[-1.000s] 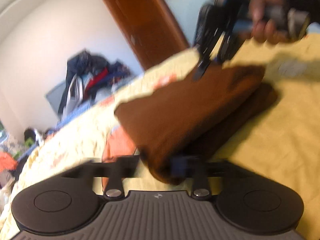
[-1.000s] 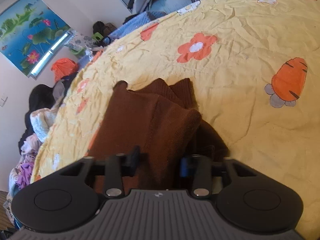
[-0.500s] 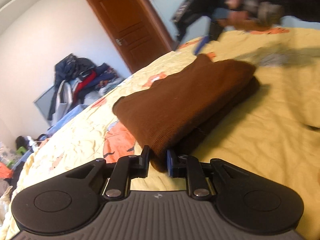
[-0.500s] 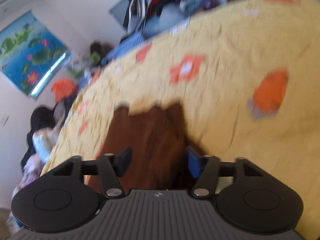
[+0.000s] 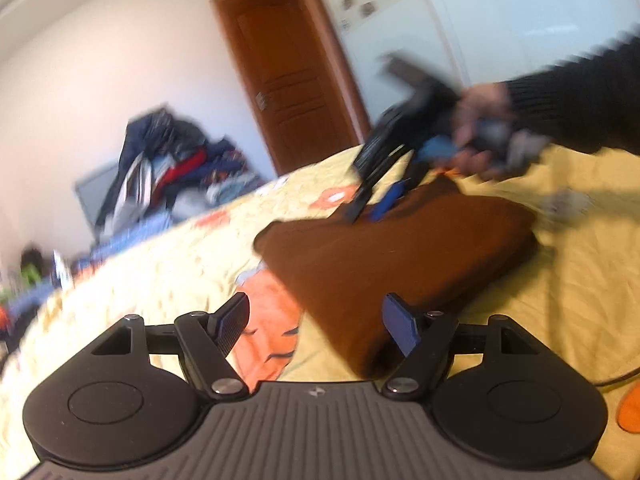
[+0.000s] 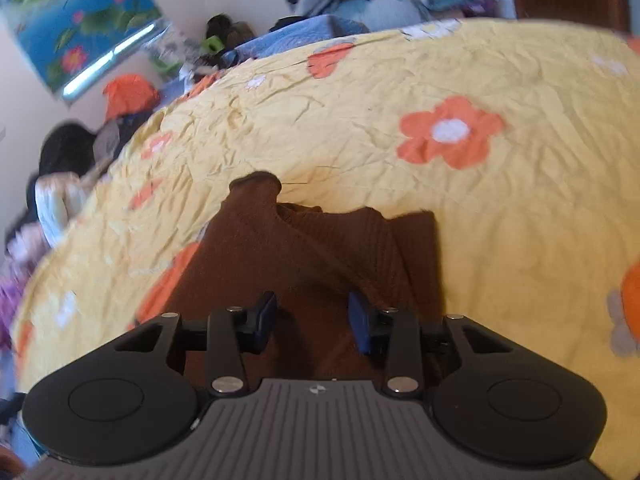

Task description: Fold small clothes

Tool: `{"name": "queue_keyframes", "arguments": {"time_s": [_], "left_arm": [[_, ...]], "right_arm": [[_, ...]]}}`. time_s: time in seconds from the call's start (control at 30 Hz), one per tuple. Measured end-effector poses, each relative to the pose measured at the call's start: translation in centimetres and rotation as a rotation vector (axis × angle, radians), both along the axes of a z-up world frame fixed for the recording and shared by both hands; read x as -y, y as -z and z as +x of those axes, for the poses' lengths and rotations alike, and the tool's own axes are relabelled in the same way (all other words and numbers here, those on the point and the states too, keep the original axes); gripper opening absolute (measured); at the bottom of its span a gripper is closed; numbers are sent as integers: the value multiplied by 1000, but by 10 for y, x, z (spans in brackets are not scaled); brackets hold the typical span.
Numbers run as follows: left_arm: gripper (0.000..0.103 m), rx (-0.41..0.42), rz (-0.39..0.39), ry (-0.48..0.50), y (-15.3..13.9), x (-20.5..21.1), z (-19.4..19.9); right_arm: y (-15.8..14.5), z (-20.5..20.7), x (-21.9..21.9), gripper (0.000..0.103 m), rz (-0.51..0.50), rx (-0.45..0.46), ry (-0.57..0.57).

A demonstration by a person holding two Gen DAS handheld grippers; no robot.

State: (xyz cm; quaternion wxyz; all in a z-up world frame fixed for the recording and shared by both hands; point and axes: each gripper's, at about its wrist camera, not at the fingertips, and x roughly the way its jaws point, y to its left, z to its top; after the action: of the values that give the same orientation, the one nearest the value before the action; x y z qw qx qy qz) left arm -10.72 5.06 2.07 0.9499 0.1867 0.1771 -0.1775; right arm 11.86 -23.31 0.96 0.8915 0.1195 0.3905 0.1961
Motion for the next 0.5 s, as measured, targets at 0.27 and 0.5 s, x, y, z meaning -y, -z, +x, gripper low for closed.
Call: {"name": "queue_keyframes", "arguments": {"time_s": [0.27, 0.5], "left_arm": [[72, -436, -467, -162, 12, -50, 178], [16, -697, -640, -123, 35, -31, 277]], "right_arm": [[-21, 16, 34, 87, -5, -3, 127], [3, 44, 14, 45, -25, -48, 29]]}}
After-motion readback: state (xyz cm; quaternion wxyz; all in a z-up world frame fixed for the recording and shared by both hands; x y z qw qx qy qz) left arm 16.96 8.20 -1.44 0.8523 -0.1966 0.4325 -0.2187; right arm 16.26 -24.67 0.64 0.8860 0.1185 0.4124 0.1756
